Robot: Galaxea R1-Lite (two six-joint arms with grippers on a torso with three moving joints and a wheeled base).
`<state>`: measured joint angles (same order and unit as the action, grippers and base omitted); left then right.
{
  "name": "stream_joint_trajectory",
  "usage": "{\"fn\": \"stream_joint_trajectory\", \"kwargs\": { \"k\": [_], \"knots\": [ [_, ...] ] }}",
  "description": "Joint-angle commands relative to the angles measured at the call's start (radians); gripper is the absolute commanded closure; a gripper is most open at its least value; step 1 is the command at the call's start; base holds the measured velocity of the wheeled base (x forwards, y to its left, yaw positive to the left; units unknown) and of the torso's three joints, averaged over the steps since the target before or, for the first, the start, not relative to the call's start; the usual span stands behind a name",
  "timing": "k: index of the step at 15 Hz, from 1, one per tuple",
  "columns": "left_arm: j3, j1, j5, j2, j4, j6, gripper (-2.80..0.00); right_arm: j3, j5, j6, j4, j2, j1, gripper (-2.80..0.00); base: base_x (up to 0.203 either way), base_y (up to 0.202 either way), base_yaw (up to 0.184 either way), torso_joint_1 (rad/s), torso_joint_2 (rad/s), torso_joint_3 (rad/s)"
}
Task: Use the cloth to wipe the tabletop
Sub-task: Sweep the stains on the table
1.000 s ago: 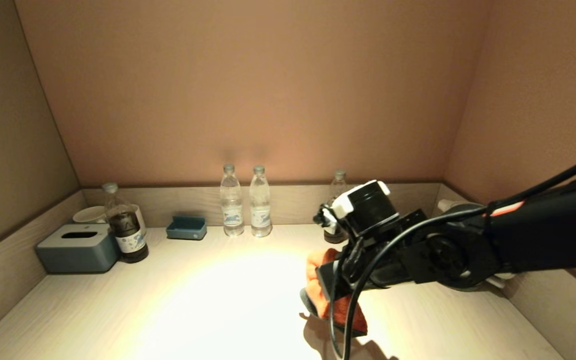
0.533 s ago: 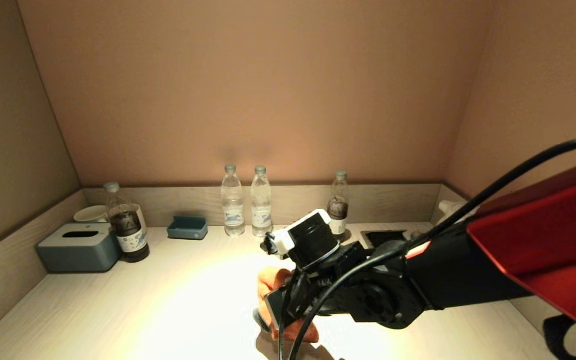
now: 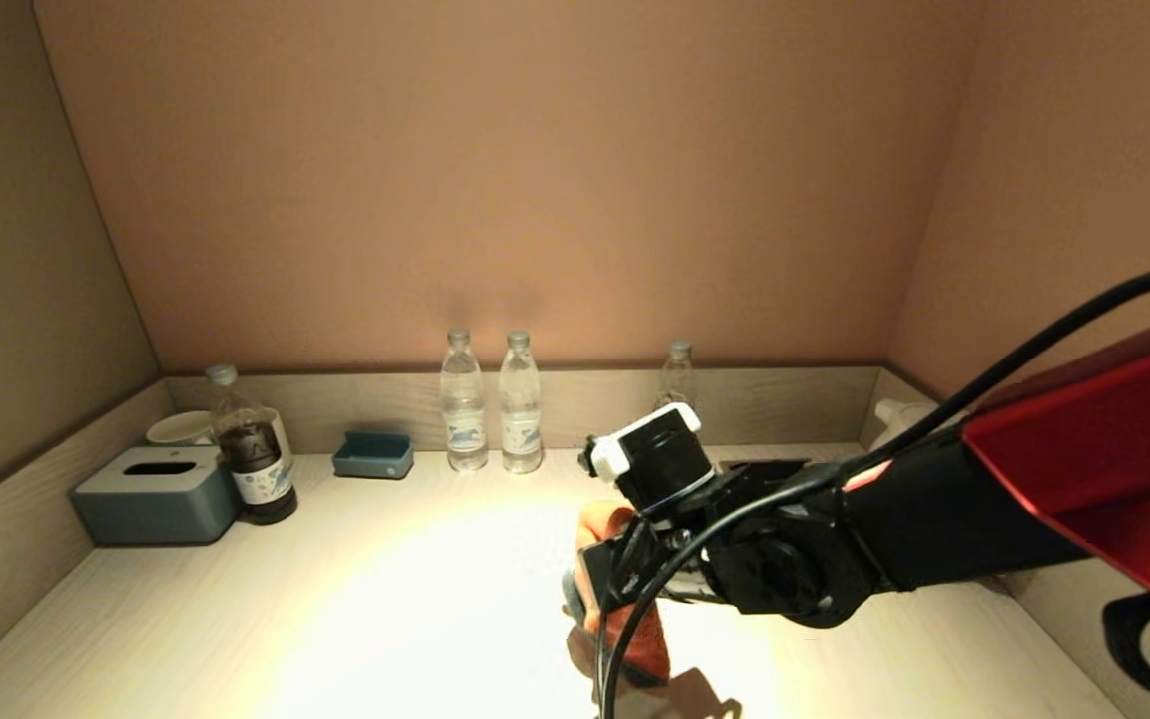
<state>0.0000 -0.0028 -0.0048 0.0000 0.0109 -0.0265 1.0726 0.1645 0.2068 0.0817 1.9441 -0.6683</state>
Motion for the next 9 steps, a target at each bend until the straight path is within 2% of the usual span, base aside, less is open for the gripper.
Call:
{"fn": "stream_joint_trajectory", "kwargs": {
  "k": [1, 4, 6, 9],
  "knots": [
    [0.0, 0.0, 0.0, 0.0, 0.0, -0.001, 0.0, -0.024, 0.089, 0.026, -0.022, -0.035, 0.074, 0.0, 0.0, 0.0, 0.0, 0.0, 0.0, 0.0],
    [0.0, 0.0, 0.0, 0.0, 0.0, -0.001, 0.0, -0.066, 0.096, 0.034, -0.026, -0.092, 0.186, 0.0, 0.0, 0.0, 0.0, 0.0, 0.0, 0.0],
    [0.0, 0.0, 0.0, 0.0, 0.0, -0.001, 0.0, -0.083, 0.094, 0.033, -0.038, -0.11, 0.213, 0.0, 0.0, 0.0, 0.0, 0.0, 0.0, 0.0],
    [0.0, 0.0, 0.0, 0.0, 0.0, -0.001, 0.0, -0.122, 0.081, 0.028, -0.074, -0.141, 0.384, 0.0, 0.0, 0.0, 0.0, 0.0, 0.0, 0.0]
  ]
}}
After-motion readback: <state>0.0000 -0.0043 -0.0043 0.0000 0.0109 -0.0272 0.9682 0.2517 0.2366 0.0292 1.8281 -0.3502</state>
